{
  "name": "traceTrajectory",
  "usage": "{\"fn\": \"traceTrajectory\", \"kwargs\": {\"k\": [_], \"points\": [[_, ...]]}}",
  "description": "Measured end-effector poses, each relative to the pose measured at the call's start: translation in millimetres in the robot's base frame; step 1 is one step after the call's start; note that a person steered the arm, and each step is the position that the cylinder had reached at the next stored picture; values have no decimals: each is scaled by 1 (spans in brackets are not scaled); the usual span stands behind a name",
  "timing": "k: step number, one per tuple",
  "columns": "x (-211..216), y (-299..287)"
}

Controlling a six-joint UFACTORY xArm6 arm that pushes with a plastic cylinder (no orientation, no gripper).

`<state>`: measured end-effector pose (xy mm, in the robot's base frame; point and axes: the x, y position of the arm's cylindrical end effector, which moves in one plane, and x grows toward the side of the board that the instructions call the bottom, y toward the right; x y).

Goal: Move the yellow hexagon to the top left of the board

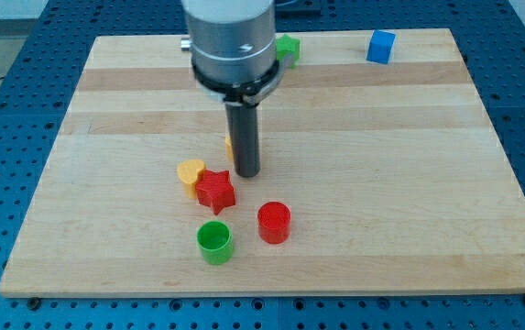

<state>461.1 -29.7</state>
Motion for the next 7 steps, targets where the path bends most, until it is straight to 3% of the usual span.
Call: {"fn": "traceTrajectory", "kwargs": {"k": [1,3,4,6,7], "points": [[-30,-6],[-36,-9],[-34,20],[-90,-109],[-87,-112]]}}
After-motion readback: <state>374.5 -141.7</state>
